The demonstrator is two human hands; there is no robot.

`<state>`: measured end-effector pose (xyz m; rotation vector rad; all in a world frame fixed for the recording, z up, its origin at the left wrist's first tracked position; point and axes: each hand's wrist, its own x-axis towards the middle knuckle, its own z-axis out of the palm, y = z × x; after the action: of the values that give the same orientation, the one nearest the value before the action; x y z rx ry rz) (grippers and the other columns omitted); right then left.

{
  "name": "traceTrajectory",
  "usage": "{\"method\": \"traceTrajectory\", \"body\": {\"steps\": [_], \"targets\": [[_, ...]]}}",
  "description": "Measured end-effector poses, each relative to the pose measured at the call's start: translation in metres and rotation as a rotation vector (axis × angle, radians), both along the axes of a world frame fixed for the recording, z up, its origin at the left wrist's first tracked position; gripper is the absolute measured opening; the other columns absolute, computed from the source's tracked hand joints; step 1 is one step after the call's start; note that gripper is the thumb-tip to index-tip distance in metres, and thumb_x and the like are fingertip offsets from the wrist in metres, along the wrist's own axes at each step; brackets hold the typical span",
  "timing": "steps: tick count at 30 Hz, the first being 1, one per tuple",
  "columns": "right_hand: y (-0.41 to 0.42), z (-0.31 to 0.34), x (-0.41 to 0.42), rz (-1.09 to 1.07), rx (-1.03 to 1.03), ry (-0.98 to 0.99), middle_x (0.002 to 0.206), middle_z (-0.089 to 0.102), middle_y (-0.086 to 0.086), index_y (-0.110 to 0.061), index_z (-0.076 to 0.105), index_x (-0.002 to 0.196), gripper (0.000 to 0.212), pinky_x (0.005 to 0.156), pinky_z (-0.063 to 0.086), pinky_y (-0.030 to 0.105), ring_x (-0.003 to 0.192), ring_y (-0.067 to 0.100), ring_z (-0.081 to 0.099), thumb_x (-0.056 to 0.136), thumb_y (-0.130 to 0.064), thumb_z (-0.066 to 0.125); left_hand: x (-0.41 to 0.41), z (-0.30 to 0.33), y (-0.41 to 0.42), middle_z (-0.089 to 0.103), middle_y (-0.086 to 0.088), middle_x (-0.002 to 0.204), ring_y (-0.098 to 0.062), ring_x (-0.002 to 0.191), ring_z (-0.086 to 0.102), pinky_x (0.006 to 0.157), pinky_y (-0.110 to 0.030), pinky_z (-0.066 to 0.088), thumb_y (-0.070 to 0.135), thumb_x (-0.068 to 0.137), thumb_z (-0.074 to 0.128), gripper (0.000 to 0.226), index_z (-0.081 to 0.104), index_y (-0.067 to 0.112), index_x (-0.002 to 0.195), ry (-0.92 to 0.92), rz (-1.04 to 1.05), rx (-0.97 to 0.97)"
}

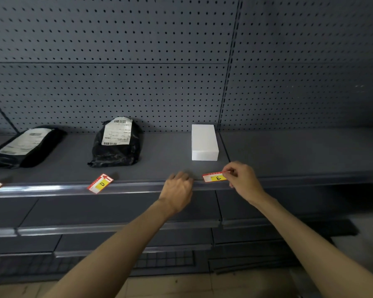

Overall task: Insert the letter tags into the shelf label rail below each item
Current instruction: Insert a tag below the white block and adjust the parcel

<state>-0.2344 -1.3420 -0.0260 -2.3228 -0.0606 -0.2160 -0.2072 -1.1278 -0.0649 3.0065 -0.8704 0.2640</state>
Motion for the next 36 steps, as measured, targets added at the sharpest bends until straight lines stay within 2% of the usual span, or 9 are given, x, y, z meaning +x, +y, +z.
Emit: {"method": "traceTrajectory", "body": {"steps": [6, 9, 12, 17, 27, 30, 34, 36], "targets": [[0.006, -0.005, 0.002, 0.013, -0.048, -0.033, 0.090, 0.060, 0.004, -0.004, 0.065, 0.092, 0.004, 0.064, 0.043, 0.014, 0.068, 0.007, 0.054, 0.090, -0.005, 0.061, -0.014, -0.012, -0.005, 0.056, -0.009, 0.124, -0.027, 0.113, 0.048, 0.096, -0.037, 0.039, 0.023, 0.088, 0.051, 0.040, 0.050, 0.012, 0.126, 0.023, 0.040, -0.092], [0.009, -0.006, 0.002, 0.024, -0.055, -0.038, 0.090, 0.060, 0.004, -0.005, 0.065, 0.093, 0.004, 0.064, 0.043, 0.013, 0.068, 0.004, 0.054, 0.090, -0.005, 0.061, -0.018, -0.014, -0.005, 0.049, -0.009, 0.126, -0.026, 0.112, 0.046, 0.098, -0.038, 0.040, 0.024, 0.088, 0.052, 0.043, 0.047, 0.012, 0.129, 0.020, 0.060, -0.128], [0.010, -0.007, 0.002, 0.018, -0.046, -0.040, 0.091, 0.061, 0.005, -0.006, 0.065, 0.092, 0.004, 0.063, 0.043, 0.013, 0.069, 0.004, 0.054, 0.091, -0.006, 0.061, -0.020, -0.016, -0.003, 0.045, -0.008, 0.128, -0.025, 0.113, 0.043, 0.099, -0.038, 0.039, 0.028, 0.090, 0.050, 0.038, 0.052, 0.013, 0.124, 0.028, 0.078, -0.109], [0.010, -0.008, 0.003, 0.016, -0.035, -0.045, 0.090, 0.060, 0.003, -0.005, 0.065, 0.093, 0.004, 0.063, 0.042, 0.012, 0.068, 0.002, 0.054, 0.091, -0.005, 0.061, -0.024, -0.023, 0.000, 0.043, -0.007, 0.135, -0.024, 0.120, 0.043, 0.105, -0.036, 0.035, 0.027, 0.089, 0.053, 0.049, 0.042, 0.013, 0.135, 0.027, 0.068, -0.154], [0.009, -0.014, 0.008, 0.030, -0.040, -0.067, 0.090, 0.060, 0.003, -0.007, 0.065, 0.090, 0.003, 0.064, 0.045, 0.012, 0.071, 0.006, 0.057, 0.090, -0.006, 0.062, -0.018, -0.016, -0.004, 0.048, -0.006, 0.126, -0.023, 0.113, 0.044, 0.099, -0.036, 0.038, 0.025, 0.088, 0.051, 0.041, 0.049, 0.014, 0.128, 0.031, 0.080, -0.169], [0.011, -0.016, 0.013, 0.043, -0.050, -0.064, 0.092, 0.061, 0.005, -0.007, 0.066, 0.090, 0.004, 0.067, 0.049, 0.016, 0.077, 0.011, 0.060, 0.090, -0.006, 0.062, -0.019, -0.017, -0.002, 0.048, -0.005, 0.127, -0.022, 0.113, 0.044, 0.100, -0.036, 0.039, 0.025, 0.088, 0.052, 0.043, 0.048, 0.014, 0.129, 0.040, 0.069, -0.189], [0.015, -0.018, 0.021, 0.091, -0.126, -0.057, 0.087, 0.057, 0.002, -0.005, 0.068, 0.091, 0.008, 0.066, 0.046, 0.018, 0.075, 0.012, 0.057, 0.091, -0.004, 0.060, -0.019, -0.020, 0.002, 0.048, -0.005, 0.127, -0.022, 0.113, 0.044, 0.101, -0.035, 0.039, 0.025, 0.088, 0.051, 0.044, 0.047, 0.015, 0.131, 0.047, 0.042, -0.190], [0.017, -0.022, 0.024, 0.129, -0.207, -0.049, 0.086, 0.057, 0.004, -0.006, 0.070, 0.089, 0.011, 0.068, 0.050, 0.028, 0.076, 0.015, 0.057, 0.092, -0.005, 0.059, -0.019, -0.020, 0.003, 0.049, -0.005, 0.126, -0.021, 0.113, 0.044, 0.101, -0.035, 0.039, 0.025, 0.088, 0.051, 0.042, 0.048, 0.015, 0.129, 0.048, 0.038, -0.192]]}}
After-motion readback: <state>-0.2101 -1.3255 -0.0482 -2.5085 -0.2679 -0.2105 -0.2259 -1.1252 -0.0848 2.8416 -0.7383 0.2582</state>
